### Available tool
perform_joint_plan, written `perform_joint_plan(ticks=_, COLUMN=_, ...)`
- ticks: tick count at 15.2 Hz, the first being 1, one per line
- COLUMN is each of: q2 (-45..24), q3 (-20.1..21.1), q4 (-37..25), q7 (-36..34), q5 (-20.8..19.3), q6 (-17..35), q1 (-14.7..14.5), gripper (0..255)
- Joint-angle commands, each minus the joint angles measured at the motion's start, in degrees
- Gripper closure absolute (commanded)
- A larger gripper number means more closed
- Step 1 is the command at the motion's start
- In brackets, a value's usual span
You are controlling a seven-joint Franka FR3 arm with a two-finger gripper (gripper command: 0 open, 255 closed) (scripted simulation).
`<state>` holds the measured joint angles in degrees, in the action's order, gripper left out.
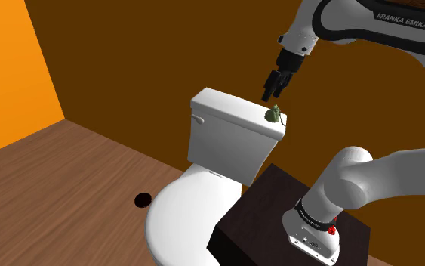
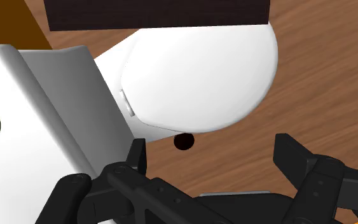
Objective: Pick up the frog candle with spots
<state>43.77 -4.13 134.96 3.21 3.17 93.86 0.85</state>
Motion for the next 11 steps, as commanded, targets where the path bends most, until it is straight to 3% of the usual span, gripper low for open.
perform_joint_plan(ticks=1, q2=0.0, q3=0.0, q4=0.0, q7=0.0, q5=0.0, q6=0.0, q1=0.0, gripper=0)
perform_joint_plan(ticks=11, q2=-1.4, q3=-10.9, q4=7.6, q7=10.9, q5=-7.5, q6=10.3, q1=5.4, gripper=0)
